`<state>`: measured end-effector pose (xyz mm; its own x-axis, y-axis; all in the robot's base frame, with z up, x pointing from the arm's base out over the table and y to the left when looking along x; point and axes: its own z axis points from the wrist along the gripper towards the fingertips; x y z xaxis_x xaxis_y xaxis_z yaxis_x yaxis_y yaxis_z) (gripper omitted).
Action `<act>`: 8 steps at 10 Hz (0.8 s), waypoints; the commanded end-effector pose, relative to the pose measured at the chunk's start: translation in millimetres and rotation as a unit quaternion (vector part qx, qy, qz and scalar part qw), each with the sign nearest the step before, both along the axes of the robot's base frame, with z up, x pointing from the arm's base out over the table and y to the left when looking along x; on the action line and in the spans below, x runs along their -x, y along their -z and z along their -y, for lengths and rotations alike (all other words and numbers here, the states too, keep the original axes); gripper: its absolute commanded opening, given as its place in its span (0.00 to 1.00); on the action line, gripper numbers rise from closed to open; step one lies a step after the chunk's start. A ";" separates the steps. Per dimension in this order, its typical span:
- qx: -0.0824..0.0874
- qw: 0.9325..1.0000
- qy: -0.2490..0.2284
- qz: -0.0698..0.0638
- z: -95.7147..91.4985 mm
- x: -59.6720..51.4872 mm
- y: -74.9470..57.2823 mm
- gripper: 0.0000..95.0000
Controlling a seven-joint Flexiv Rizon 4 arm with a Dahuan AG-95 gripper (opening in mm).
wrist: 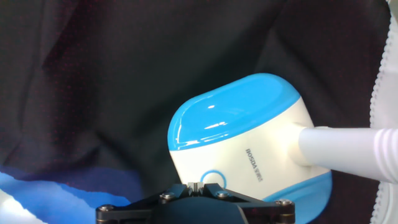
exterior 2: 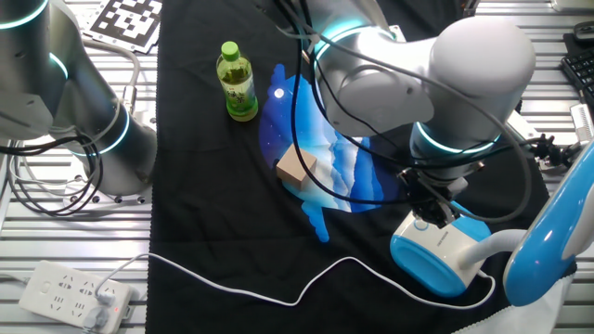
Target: Turn on the desk lamp by pressing the button
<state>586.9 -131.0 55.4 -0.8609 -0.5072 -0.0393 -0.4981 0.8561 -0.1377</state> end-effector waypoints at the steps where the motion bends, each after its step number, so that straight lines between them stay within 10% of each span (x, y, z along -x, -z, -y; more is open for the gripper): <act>1: 0.000 1.000 0.000 -0.002 0.7 0.3 0.2 0.00; 8: -0.001 1.000 -0.004 -0.002 5.4 -0.4 1.9 0.00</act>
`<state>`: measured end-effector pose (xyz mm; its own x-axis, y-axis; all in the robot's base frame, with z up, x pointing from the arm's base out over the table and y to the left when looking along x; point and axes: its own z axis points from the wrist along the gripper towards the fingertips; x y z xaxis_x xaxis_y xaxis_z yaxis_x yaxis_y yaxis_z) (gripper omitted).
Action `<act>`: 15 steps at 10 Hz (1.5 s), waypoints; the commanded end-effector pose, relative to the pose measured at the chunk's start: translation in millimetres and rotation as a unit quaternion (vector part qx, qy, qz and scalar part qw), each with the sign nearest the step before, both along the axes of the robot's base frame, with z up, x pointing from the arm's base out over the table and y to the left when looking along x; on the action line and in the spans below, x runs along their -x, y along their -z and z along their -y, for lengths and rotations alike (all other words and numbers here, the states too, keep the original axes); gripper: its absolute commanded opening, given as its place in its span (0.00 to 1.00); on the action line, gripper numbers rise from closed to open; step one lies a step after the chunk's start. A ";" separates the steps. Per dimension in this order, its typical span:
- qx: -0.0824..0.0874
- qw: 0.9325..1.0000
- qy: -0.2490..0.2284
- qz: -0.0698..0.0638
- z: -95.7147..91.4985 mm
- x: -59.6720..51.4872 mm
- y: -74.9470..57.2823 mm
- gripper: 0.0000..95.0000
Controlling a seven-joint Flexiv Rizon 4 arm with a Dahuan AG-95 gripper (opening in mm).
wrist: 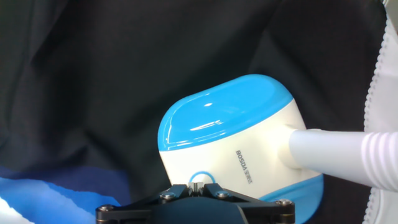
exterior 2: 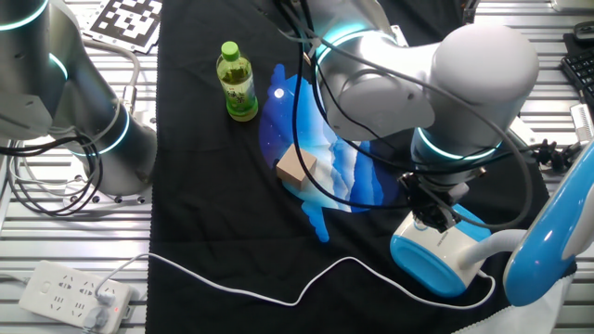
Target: Turn on the desk lamp by pressing the button
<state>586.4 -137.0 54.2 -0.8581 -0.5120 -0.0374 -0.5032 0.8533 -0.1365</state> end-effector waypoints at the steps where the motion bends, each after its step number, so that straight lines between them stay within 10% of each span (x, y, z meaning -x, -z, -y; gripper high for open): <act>1: -0.001 1.000 -0.001 0.000 -0.4 -1.3 1.2 0.00; 15: -0.005 1.000 -0.006 -0.001 3.4 -7.5 4.9 0.00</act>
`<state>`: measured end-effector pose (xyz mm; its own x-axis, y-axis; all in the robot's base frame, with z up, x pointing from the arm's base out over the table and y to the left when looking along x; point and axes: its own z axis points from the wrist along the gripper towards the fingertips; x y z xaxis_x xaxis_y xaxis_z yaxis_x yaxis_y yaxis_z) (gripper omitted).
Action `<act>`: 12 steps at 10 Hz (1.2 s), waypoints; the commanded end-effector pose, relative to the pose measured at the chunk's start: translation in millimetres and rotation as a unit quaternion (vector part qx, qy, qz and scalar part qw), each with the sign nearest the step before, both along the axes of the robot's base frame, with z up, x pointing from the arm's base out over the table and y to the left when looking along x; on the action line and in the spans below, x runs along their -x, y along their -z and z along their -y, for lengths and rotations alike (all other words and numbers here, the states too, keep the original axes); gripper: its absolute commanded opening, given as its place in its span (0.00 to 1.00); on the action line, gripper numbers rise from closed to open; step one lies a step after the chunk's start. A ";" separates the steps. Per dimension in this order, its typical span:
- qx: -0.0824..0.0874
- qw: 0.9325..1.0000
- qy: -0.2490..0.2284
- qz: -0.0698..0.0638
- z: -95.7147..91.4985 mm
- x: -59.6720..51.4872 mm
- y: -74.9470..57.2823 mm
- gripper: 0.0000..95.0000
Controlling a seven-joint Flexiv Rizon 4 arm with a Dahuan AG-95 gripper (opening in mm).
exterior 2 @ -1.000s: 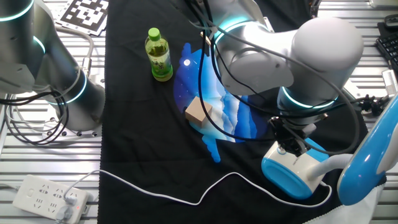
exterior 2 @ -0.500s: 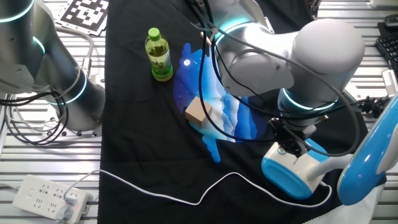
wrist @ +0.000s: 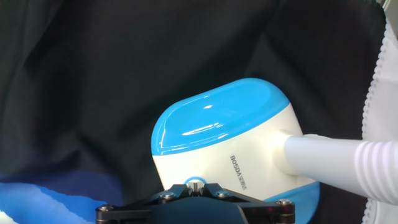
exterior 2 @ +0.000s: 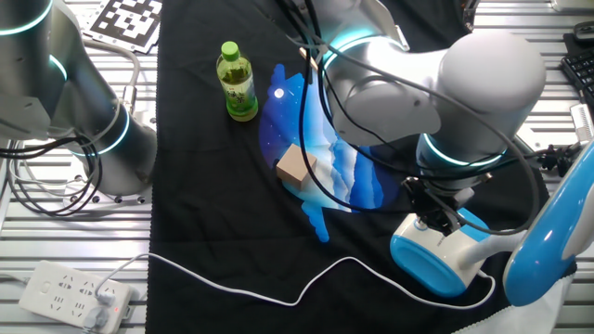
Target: Turn on the desk lamp by pressing the button
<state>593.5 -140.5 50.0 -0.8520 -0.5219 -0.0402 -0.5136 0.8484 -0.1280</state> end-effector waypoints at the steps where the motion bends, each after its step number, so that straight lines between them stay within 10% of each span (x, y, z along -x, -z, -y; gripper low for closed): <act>1: -0.001 1.000 0.000 0.001 -0.1 -0.5 1.5 0.00; 12: -0.017 1.000 -0.001 0.012 4.3 -0.6 14.3 0.00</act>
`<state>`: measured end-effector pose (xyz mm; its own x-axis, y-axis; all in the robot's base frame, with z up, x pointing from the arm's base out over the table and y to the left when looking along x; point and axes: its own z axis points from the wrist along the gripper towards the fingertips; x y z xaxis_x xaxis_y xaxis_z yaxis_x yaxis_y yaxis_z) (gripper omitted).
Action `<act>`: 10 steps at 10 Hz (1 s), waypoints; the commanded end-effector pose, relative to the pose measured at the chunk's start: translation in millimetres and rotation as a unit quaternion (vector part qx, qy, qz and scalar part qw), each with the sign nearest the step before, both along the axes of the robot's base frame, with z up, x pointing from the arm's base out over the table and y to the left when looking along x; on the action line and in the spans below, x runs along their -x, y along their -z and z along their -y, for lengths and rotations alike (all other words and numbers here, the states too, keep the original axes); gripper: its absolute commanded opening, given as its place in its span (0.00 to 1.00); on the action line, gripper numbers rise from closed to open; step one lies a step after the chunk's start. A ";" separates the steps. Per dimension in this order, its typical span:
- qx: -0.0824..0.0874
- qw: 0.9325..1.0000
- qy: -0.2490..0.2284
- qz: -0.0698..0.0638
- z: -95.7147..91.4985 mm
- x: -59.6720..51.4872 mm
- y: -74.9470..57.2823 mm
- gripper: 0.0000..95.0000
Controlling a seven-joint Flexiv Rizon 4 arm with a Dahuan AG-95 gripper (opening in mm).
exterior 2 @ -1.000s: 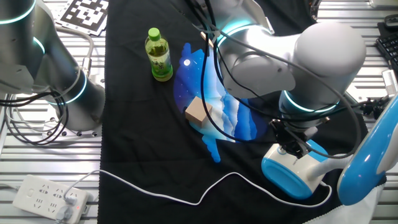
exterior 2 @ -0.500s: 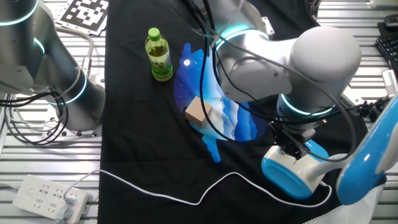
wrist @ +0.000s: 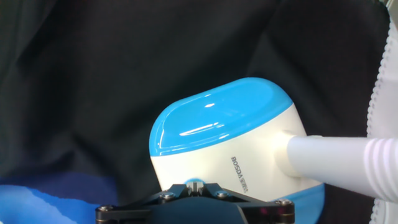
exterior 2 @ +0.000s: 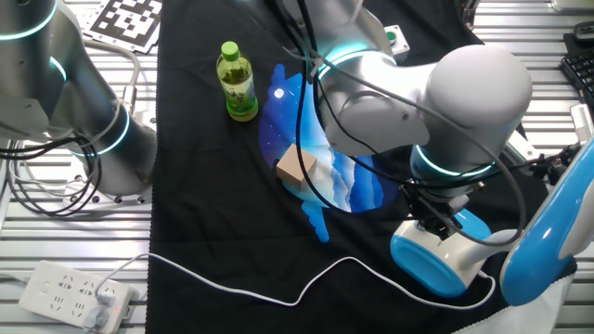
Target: Turn on the desk lamp by pressing the button
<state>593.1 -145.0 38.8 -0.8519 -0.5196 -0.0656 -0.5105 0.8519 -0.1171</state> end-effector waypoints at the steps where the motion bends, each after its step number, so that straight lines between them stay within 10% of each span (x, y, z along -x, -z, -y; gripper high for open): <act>1: -0.005 1.000 -0.003 0.013 -0.1 -1.3 8.1 0.00; 10: 0.004 1.000 -0.005 0.013 0.8 -2.1 16.2 0.00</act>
<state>594.1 -144.6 38.1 -0.8481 -0.5217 -0.0927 -0.5109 0.8515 -0.1184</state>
